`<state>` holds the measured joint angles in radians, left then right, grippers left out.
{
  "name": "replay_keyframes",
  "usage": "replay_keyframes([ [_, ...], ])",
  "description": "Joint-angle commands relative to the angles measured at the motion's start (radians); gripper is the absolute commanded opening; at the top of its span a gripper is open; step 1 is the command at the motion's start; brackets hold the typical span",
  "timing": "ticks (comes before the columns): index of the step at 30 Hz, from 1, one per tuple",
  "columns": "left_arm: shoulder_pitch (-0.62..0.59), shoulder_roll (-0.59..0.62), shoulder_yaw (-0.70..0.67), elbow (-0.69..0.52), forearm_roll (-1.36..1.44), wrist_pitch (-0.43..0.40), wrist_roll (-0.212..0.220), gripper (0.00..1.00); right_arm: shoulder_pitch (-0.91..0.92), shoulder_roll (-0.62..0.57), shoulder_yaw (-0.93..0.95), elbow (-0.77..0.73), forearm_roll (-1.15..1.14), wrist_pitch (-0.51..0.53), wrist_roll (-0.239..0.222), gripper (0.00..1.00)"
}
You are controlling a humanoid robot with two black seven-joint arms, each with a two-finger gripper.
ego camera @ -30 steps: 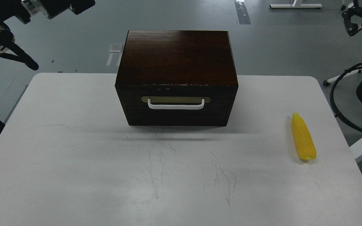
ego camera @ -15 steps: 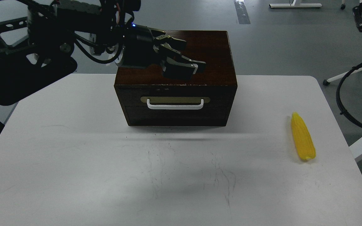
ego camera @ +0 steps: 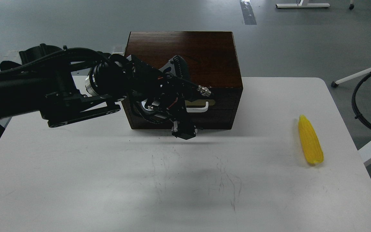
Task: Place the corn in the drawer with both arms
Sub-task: 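Lower the left gripper onto the white drawer handle and grasp it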
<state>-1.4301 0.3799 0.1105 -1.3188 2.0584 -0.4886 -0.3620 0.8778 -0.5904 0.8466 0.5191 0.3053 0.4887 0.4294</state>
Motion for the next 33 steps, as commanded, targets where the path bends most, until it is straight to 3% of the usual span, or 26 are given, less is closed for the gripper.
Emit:
replay_keyframes([
  [1, 0.002, 0.0, 0.008, 0.029, 0.005, 0.0, 0.0, 0.93, 0.0, -0.012, 0.0, -0.013, 0.0, 0.0, 0.0, 1.0],
  [33, 0.017, 0.008, 0.067, 0.073, 0.077, 0.0, -0.052, 0.86, 0.001, -0.034, 0.002, -0.024, 0.0, 0.0, 0.0, 1.0],
])
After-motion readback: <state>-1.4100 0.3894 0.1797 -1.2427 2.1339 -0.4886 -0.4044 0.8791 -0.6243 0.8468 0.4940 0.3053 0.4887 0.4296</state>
